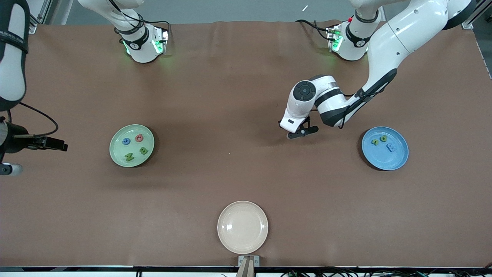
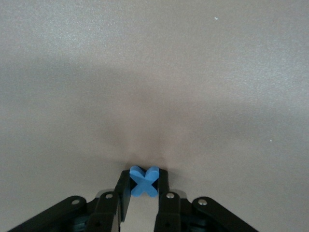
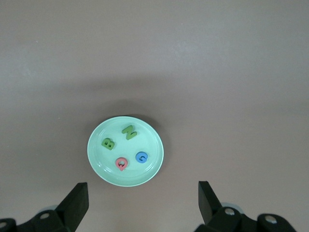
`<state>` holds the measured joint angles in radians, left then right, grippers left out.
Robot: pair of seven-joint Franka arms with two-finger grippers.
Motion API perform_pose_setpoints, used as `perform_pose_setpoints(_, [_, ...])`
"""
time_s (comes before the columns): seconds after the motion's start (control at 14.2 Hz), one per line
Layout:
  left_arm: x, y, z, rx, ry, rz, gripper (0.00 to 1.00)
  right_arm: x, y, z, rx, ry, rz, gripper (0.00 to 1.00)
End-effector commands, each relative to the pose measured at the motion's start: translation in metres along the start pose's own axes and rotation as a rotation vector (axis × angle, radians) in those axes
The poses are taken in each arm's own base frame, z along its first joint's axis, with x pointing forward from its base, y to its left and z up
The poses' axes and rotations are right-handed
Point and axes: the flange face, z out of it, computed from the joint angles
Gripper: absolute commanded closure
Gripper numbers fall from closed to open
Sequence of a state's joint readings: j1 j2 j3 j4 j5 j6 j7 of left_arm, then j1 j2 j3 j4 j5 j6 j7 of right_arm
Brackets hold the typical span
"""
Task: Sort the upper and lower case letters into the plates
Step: 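Carry x to the blue plate and open the left gripper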
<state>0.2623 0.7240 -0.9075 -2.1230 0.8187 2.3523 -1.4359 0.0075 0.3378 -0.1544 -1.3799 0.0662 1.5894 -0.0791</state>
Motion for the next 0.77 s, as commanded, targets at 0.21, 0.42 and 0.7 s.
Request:
perform_pose_setpoints(0.21, [0.026,-0.016,-0.023,0.034,0.054,-0.003,0.86,-0.040,0.002,-0.019,-0.013,0.020,0.005,0.00])
perform_pose_setpoints(0.42, [0.057,-0.047,-0.051,0.040,0.039,0.114,0.86,-0.057,-0.007,-0.025,-0.013,0.035,-0.010,0.00])
perform_pose_setpoints(0.7, [0.106,-0.118,-0.096,0.024,0.030,0.288,0.87,-0.077,-0.016,-0.024,-0.022,0.043,-0.031,0.00])
